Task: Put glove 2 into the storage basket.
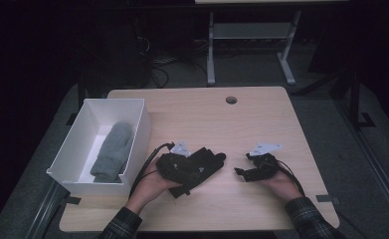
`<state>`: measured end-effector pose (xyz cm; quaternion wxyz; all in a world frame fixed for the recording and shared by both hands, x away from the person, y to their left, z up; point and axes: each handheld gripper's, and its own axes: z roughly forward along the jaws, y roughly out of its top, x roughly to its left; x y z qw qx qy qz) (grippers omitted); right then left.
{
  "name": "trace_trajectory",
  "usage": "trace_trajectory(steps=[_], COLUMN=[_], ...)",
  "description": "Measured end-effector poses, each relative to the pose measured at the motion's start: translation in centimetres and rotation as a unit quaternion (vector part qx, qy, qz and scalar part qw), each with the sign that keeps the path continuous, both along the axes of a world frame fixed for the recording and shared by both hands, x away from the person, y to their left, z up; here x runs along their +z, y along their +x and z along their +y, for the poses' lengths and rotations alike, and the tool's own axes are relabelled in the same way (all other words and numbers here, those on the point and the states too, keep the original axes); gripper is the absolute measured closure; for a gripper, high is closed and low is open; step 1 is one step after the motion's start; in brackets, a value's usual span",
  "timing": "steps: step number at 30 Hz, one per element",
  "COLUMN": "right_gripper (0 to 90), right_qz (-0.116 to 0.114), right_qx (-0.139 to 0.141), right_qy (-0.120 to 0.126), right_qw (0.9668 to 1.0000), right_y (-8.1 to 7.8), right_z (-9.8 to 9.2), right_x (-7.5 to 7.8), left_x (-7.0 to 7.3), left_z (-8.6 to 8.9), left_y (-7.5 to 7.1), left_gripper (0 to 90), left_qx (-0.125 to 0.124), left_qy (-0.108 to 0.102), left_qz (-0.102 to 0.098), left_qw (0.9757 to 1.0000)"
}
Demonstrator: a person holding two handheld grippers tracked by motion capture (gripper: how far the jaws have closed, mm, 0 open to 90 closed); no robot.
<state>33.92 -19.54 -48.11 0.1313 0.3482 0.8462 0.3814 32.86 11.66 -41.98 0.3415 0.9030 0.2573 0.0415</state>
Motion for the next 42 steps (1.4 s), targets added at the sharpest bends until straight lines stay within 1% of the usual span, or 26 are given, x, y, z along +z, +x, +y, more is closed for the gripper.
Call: trace_trajectory(steps=[2,4,5,6,8,14,17,19,21,24,25,27,28,32,34,35,36,37,42], right_gripper=[24.5,24.5,24.5,24.5,24.5,24.5,24.5,24.5,24.5,24.5,24.5,24.5,24.5,24.5,24.5,24.5,24.5,24.5,24.5], right_qz=[0.000,0.000,0.000,0.000,-0.001,0.000,0.000,0.000,-0.001,-0.001,0.000,0.000,-0.003,0.000,-0.001,-0.001,0.000,-0.001,0.000], right_qx=[0.000,0.000,0.000,0.000,0.000,0.000,0.000,0.000,0.000,0.000,0.000,-0.001,0.002,0.000,0.000,0.000,-0.001,0.000,-0.001], right_qy=[0.000,0.000,0.000,0.000,0.000,0.000,0.000,0.000,0.000,0.000,0.000,0.000,-0.001,0.000,0.000,0.000,0.000,0.000,0.000], right_qw=[1.0000,1.0000,1.0000,1.0000,1.0000,1.0000,1.0000,1.0000,1.0000,1.0000,1.0000,1.0000,1.0000,1.0000,1.0000,1.0000,1.0000,1.0000,1.0000], right_y=[0.0,0.0,0.0,0.0,0.0,0.0,0.0,0.0,0.0,0.0,0.0,0.0,0.0,0.0,0.0,0.0,0.0,0.0,0.0], right_z=[0.0,0.0,0.0,0.0,0.0,0.0,0.0,0.0,0.0,0.0,0.0,0.0,0.0,0.0,0.0,0.0,0.0,0.0,0.0], right_x=[0.0,0.0,0.0,0.0,0.0,0.0,0.0,0.0,0.0,0.0,0.0,0.0,0.0,0.0,0.0,0.0,0.0,0.0,0.0], left_x=[-0.2,-0.5,-0.7,-0.8,-1.2,-2.0,-2.3,-2.6,-2.8,-3.0,-3.1,-3.2,-3.3,-3.5,-3.6,-3.6,-3.8,-3.8,-3.8], left_z=[-0.2,-0.4,-0.4,-0.4,-0.5,-0.7,-0.8,-0.9,-1.0,-1.1,-1.2,-1.2,-1.2,-1.2,-1.2,-1.2,-1.1,-1.0,-1.0], left_y=[0.4,0.8,1.0,1.2,1.5,2.1,2.1,2.1,2.1,2.0,2.0,2.0,2.0,1.9,2.0,2.0,2.1,2.2,2.1], left_gripper=[29.6,25.7,23.5,22.7,21.3,20.2,19.7,19.4,19.4,19.4,19.3,19.3,19.4,19.0,18.6,18.0,17.7,17.4,19.9], left_qx=[0.002,0.007,0.007,0.003,0.005,0.009,0.011,0.010,0.009,0.006,0.007,0.005,0.005,0.006,0.011,0.013,0.017,0.016,0.016], left_qy=[0.003,0.008,0.014,0.020,0.022,0.034,0.043,0.049,0.050,0.061,0.060,0.063,0.064,0.067,0.063,0.066,0.059,0.057,0.057], left_qz=[-0.003,-0.009,-0.011,-0.014,-0.012,-0.016,-0.018,-0.020,-0.021,-0.023,-0.024,-0.025,-0.025,-0.030,-0.031,-0.028,-0.024,-0.021,-0.020], left_qw=[1.0000,0.9999,0.9998,0.9997,0.9997,0.9993,0.9989,0.9986,0.9985,0.9979,0.9979,0.9977,0.9976,0.9973,0.9975,0.9974,0.9978,0.9980,0.9980])
